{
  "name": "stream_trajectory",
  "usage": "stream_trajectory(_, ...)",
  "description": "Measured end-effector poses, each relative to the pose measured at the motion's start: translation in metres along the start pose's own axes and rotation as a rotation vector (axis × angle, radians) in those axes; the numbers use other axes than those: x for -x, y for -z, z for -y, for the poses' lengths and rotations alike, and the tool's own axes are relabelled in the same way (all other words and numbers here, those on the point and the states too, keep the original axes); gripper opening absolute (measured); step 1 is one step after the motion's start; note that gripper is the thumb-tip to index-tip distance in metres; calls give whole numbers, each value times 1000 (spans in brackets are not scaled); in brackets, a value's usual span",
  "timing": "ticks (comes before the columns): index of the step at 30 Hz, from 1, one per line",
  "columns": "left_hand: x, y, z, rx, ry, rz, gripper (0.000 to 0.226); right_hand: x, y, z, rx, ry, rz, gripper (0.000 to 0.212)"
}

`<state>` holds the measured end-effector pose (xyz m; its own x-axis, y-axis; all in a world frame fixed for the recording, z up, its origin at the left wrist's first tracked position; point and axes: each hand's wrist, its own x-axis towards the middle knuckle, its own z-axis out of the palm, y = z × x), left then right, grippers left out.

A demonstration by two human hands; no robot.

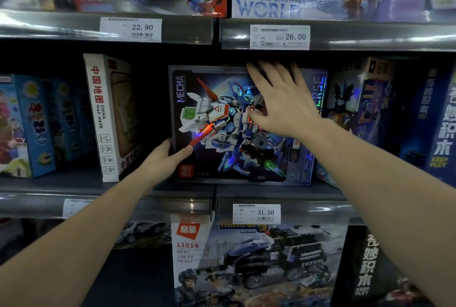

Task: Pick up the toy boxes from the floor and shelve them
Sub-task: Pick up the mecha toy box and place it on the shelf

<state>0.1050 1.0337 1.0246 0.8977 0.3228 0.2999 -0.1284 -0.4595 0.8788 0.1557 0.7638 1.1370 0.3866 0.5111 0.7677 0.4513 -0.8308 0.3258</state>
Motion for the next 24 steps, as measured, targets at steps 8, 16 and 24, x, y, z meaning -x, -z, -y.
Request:
stream_trajectory(8,26,2,-8,-100,-90,-227,69,67,-1,6,-205,-56,-66,69)
stream_trajectory(16,91,-13,-15,-139,-178,-297,52,137,6,17,-466,-164,-37,47)
stream_trajectory(24,170,-33,11,-191,-124,-252,44,219,-6,51,-760,-258,72,37)
